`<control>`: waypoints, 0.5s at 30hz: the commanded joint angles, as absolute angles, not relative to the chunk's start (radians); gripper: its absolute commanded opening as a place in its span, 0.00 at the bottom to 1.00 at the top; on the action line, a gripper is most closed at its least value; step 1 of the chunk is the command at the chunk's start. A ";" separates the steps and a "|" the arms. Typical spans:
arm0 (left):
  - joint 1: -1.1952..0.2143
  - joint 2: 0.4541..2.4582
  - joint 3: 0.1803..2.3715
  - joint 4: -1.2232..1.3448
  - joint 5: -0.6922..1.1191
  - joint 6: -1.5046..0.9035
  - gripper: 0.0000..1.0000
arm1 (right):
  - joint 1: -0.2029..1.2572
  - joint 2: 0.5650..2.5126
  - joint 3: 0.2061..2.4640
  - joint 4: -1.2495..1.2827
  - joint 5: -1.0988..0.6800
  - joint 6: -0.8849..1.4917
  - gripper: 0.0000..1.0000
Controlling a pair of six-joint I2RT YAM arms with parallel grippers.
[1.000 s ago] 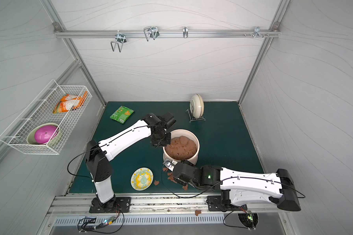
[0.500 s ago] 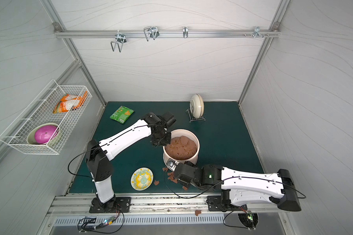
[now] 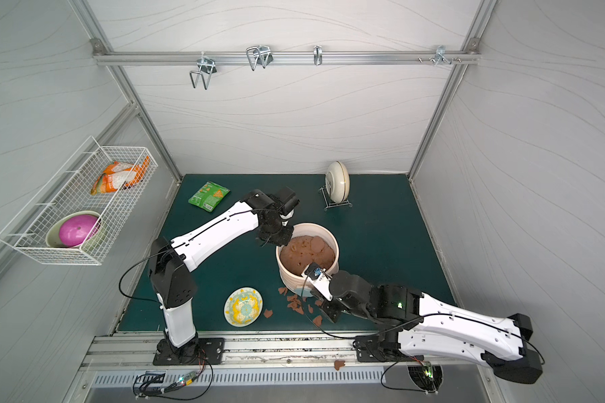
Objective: Scrub the dried mud off the ceramic pot
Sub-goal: Place the brush at the center of the board.
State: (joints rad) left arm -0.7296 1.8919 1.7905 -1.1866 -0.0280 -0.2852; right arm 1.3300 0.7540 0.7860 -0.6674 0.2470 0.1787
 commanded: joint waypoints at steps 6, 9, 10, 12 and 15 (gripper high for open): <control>-0.671 1.987 1.852 -1.137 0.021 0.025 0.06 | 1.321 0.768 0.799 -0.768 0.248 0.337 0.00; -0.665 2.007 1.877 -1.160 0.004 0.088 0.05 | 1.318 0.775 0.808 -0.821 0.290 0.405 0.00; -0.664 2.009 1.878 -1.160 0.001 0.104 0.05 | 1.317 0.784 0.814 -0.846 0.316 0.429 0.00; -0.664 2.011 1.877 -1.156 0.003 0.129 0.05 | 1.309 0.804 0.832 -0.902 0.369 0.477 0.00; -0.664 2.012 1.870 -1.139 -0.001 0.172 0.05 | 1.302 0.828 0.867 -0.982 0.431 0.538 0.00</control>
State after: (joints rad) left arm -0.6823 1.9591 1.8721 -1.1610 0.0223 0.0372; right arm 1.3113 0.8162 0.8173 -0.8646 0.3367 0.4370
